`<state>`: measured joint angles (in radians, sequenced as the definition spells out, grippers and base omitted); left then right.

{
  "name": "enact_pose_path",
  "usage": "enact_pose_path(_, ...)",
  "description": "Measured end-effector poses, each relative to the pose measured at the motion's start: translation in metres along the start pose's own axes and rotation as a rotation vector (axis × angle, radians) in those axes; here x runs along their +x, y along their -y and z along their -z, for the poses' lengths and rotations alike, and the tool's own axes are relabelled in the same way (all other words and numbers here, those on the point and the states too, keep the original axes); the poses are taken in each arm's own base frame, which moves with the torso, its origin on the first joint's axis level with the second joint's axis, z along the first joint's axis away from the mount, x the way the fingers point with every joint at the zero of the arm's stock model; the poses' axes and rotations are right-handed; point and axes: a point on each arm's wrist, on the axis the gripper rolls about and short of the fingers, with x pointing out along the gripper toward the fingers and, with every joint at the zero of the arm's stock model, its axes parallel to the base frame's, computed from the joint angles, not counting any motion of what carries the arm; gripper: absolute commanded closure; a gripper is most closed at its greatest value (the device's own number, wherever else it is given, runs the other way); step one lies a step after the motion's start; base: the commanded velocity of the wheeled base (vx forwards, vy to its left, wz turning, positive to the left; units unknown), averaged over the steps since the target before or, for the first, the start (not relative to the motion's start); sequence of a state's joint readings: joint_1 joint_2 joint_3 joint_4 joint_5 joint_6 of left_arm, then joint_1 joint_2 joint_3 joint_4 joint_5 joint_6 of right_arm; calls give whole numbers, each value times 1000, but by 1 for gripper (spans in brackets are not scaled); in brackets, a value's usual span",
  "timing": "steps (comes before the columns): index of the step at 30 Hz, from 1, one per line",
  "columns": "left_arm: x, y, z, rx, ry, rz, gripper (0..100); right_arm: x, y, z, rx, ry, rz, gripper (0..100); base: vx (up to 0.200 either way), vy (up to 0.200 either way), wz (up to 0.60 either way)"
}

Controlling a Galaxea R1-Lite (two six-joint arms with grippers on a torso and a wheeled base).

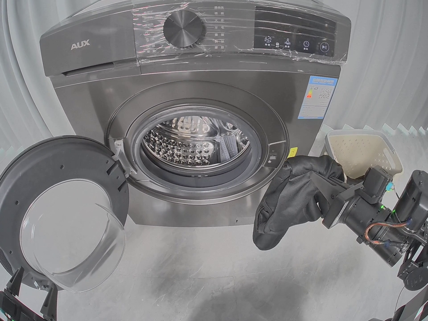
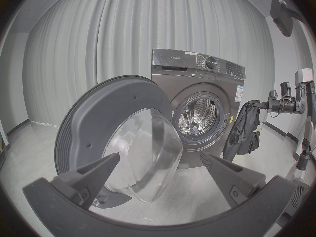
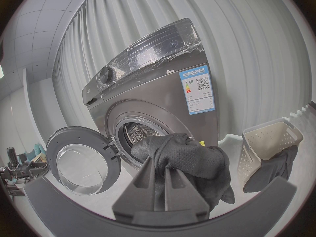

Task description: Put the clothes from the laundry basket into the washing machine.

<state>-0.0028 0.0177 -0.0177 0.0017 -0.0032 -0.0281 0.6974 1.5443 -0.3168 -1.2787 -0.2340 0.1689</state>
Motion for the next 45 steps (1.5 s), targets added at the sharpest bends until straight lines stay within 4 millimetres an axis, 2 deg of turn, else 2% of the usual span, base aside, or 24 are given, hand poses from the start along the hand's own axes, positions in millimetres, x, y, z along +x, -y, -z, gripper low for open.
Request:
enact_pose_path(4,0,0,0,3,0,0,0,-1,0,1,-1,-5,-7,100,0,0,0)
enact_pose_path(13,0,0,0,0,0,1,0,0,-3,3,-2,-16,-19,100,0,200,0)
enact_pose_path(23,0,0,0,28,-1,0,0,0,-2,12,-14,-51,-18,100,0,0,0)
enact_pose_path(38,0,1,-2,45,19,37,0,28,-36,14,32,-3,-81,100,0,0,0)
enact_pose_path(45,-12,5,-42,19,163,168,0,41,-46,18,40,12,-112,100,0,0,0)
